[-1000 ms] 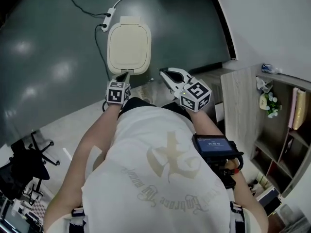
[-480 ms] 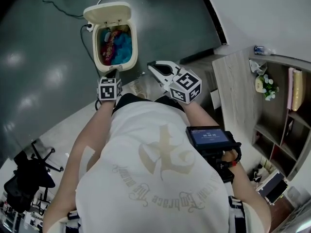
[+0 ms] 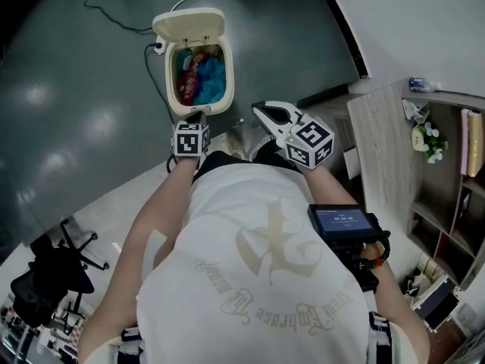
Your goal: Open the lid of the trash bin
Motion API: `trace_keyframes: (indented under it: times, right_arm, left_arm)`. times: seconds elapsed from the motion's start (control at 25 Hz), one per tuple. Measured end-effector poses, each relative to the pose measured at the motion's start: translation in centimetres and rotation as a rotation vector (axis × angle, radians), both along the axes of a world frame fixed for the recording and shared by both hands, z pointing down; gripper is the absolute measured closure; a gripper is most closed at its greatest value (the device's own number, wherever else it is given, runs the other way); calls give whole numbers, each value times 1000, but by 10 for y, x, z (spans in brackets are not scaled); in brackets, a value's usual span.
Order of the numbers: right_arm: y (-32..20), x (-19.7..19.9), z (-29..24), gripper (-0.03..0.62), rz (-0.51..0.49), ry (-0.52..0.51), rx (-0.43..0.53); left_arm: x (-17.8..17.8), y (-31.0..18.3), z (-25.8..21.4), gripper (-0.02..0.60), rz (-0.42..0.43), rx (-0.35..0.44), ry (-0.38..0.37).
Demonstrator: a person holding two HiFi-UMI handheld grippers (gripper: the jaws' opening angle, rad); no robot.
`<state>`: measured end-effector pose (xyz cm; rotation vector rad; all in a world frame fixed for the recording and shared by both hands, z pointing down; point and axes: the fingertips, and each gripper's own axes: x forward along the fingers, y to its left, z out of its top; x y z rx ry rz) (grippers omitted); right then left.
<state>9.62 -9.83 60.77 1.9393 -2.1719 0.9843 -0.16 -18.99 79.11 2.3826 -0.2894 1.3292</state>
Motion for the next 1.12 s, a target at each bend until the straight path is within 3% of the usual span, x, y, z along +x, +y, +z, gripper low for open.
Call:
trace_keyframes:
  times: [0.16, 0.4, 0.56, 0.72, 1.12]
  right_arm:
    - [-8, -8, -8, 588, -3, 17, 8]
    - [-18, -10, -21, 588, -21, 41, 17]
    - [-28, -10, -27, 588, -46, 54, 26]
    - [-37, -14, -33, 588, -93, 64, 45]
    - [-57, -23, -53, 588, -162, 70, 118]
  left_arm:
    - [-4, -7, -3, 566, -70, -52, 2]
    - [-7, -11, -10, 568, -109, -136, 50]
    - [-14, -12, -17, 568, -81, -122, 61]
    - [-18, -9, -37, 568, -92, -119, 130]
    - [-16, -25, -126, 568, -212, -78, 380]
